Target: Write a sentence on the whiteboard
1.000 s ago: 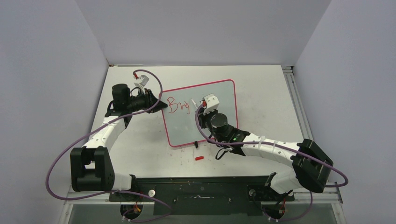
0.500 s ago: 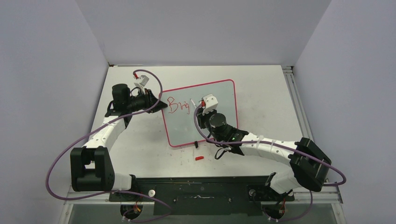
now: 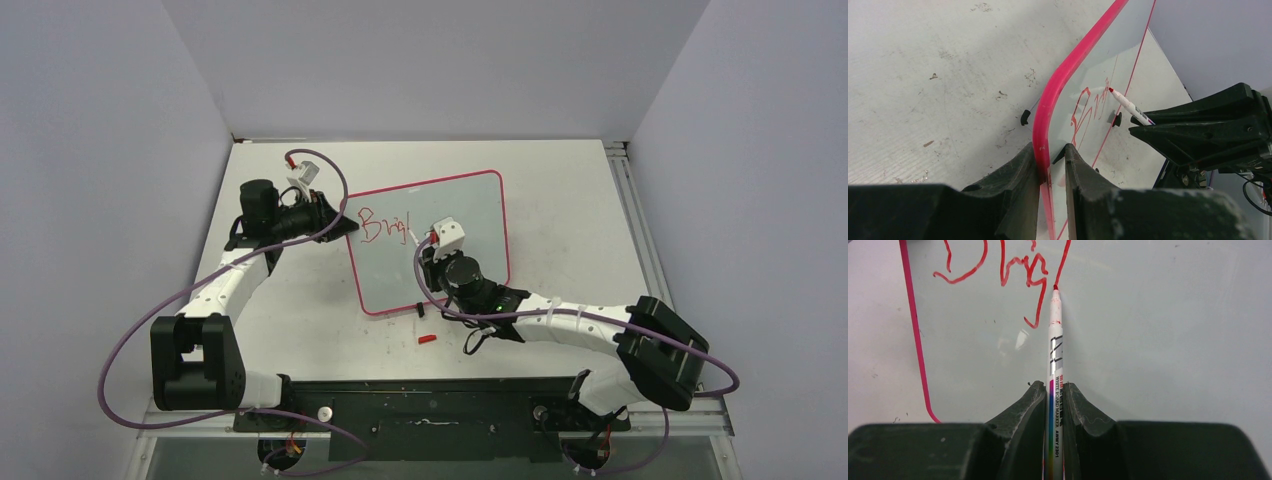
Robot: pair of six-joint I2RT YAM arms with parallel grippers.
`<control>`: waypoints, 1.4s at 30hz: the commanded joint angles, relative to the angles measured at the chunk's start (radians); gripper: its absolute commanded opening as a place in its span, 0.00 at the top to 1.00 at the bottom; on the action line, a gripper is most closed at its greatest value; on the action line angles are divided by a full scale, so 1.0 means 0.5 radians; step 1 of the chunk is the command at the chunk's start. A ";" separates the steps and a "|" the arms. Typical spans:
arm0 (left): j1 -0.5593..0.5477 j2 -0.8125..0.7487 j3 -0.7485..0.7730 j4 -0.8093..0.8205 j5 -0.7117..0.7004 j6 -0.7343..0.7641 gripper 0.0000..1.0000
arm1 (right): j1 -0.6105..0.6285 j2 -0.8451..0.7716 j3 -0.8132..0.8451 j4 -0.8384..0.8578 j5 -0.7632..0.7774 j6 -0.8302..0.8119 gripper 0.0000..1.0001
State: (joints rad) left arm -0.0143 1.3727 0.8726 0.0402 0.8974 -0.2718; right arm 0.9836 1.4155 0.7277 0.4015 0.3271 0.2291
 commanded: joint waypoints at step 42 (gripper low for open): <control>-0.018 -0.067 0.055 0.041 -0.005 0.062 0.85 | 0.009 0.014 0.086 0.088 0.093 -0.009 0.95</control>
State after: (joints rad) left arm -0.0154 1.3705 0.8726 0.0406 0.8986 -0.2714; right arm 0.9947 1.4193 0.7464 0.4103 0.3847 0.2222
